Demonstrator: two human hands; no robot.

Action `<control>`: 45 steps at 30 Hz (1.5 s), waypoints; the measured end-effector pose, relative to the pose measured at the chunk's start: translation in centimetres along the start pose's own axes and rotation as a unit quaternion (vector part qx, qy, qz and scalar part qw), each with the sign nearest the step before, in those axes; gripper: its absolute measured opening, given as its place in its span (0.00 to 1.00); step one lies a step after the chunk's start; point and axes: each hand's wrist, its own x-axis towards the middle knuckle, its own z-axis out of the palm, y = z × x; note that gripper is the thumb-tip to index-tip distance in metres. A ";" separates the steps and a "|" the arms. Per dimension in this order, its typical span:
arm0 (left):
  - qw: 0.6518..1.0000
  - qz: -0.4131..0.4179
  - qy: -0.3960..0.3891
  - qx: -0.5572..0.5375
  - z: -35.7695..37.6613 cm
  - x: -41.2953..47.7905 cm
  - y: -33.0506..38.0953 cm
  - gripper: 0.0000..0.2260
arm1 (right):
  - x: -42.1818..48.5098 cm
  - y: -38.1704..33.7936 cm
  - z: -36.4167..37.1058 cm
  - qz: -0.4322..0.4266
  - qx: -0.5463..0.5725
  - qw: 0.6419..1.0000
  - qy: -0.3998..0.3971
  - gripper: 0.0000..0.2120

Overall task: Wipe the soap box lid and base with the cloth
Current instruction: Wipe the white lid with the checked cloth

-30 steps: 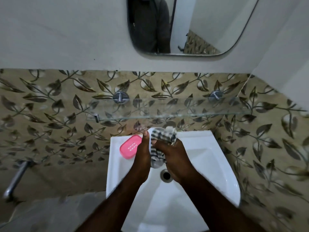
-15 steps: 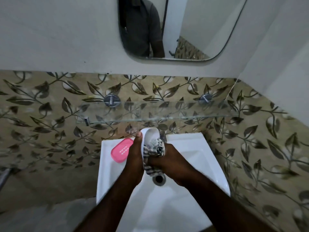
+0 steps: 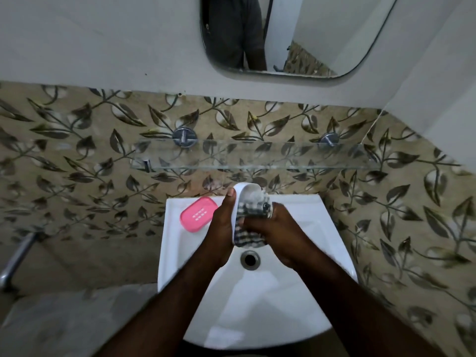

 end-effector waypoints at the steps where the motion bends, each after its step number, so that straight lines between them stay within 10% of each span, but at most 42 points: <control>1: 1.000 -0.006 -0.013 -0.014 0.2 -0.1 -0.1 0.25 | 0.3 -0.4 0.2 -0.008 0.037 0.998 0.043 0.07; 4: 0.997 0.006 -0.022 -0.072 0.3 -0.3 0.1 0.23 | 0.8 -1.0 1.0 -0.055 0.079 0.991 0.089 0.09; 9: 0.994 0.003 0.076 -0.083 -1.3 -0.4 0.8 0.23 | -1.2 0.4 1.7 -0.043 -0.113 0.991 -0.062 0.03; 16: 0.989 -0.048 0.113 -0.087 -1.2 -0.5 -0.2 0.26 | -0.4 0.1 0.4 -0.144 -0.491 0.854 -0.091 0.05; 19: 0.991 -0.026 0.105 -0.079 -1.5 -0.3 -0.1 0.30 | -0.8 0.4 0.9 -0.125 -0.407 0.902 -0.077 0.09; 21: 0.993 -0.011 0.082 -0.090 -2.0 -0.1 0.0 0.22 | -1.2 0.7 1.8 -0.064 -0.184 0.979 -0.055 0.02; 24: 0.993 0.021 0.080 -0.085 -2.2 0.3 0.6 0.21 | -1.5 1.4 3.0 0.010 0.086 0.996 0.001 0.13; 27: 0.986 -0.003 0.128 -0.104 -2.2 0.5 1.6 0.28 | -1.5 1.3 2.8 -0.113 -0.178 0.977 -0.016 0.07; 31: 0.989 -0.023 0.134 -0.057 -2.0 1.2 1.4 0.15 | 0.0 1.4 0.5 -0.205 -0.548 0.810 -0.051 0.12; 34: 0.994 -0.029 0.105 0.007 -1.2 1.2 0.8 0.20 | 0.2 1.9 0.9 -0.122 -0.414 0.902 0.004 0.10; 37: 0.997 -0.006 0.077 -0.005 -1.8 1.2 0.7 0.15 | -0.4 2.7 2.6 0.013 0.052 0.998 0.015 0.17; 40: 0.994 -0.020 0.103 -0.016 -2.3 1.0 1.0 0.22 | -1.1 3.4 2.9 -0.077 -0.092 0.993 0.022 0.09; 43: 0.987 -0.085 0.133 -0.028 -2.1 1.0 1.0 0.33 | -0.1 4.1 1.3 -0.167 -0.657 0.735 -0.029 0.12; 45: 0.989 -0.094 0.115 -0.010 -1.9 1.0 1.2 0.30 | 0.3 4.3 1.1 -0.155 -0.675 0.721 -0.008 0.12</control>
